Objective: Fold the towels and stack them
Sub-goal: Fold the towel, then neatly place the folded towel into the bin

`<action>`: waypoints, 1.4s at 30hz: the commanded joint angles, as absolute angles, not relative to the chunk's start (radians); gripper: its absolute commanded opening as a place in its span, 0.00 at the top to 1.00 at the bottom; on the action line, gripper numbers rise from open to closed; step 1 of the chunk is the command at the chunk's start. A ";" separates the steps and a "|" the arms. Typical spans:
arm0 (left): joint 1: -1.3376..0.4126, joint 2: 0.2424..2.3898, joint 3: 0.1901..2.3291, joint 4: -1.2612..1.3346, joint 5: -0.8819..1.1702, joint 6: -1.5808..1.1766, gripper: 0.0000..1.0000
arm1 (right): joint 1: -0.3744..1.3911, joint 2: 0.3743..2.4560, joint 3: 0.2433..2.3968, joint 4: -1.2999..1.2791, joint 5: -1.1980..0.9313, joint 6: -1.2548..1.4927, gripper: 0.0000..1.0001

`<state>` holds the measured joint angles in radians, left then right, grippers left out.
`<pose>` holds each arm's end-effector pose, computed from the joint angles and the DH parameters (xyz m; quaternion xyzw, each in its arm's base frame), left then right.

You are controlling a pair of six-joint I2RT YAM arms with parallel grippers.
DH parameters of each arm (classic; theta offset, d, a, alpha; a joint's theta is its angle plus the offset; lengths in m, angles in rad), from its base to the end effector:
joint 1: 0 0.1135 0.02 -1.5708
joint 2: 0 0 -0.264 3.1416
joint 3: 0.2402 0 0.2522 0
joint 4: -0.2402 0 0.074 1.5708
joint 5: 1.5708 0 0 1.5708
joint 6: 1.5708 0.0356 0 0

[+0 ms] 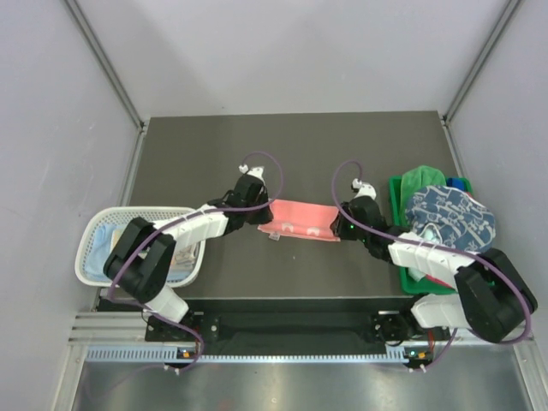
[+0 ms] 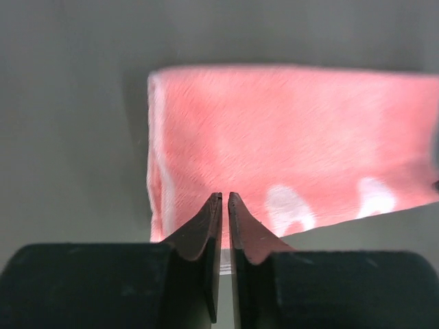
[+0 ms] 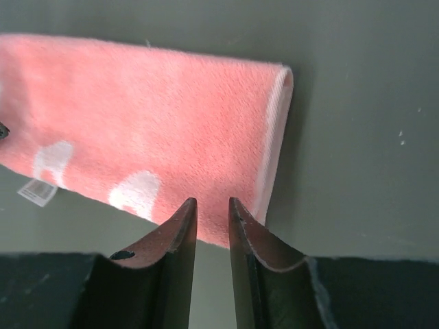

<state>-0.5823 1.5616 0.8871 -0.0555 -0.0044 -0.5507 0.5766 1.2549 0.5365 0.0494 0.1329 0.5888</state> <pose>0.2741 -0.1803 0.1983 0.0135 0.9128 -0.2173 0.3454 0.2102 0.1310 0.1806 0.0344 0.8979 0.1894 0.3959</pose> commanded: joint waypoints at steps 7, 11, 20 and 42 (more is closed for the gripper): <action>-0.600 1.629 0.813 -0.103 -0.057 -0.578 0.90 | 0.601 1.339 0.453 0.141 0.137 0.661 0.75; -0.600 1.629 0.827 -0.117 -0.058 -0.578 0.90 | 0.601 1.361 0.462 0.135 0.144 0.664 0.76; -0.597 1.520 0.984 -0.313 -0.204 -0.569 0.64 | 0.575 1.350 0.485 0.089 0.175 0.641 0.75; -0.492 1.733 1.000 -0.186 0.112 -0.549 0.29 | 0.457 1.335 0.479 0.095 0.098 0.595 0.74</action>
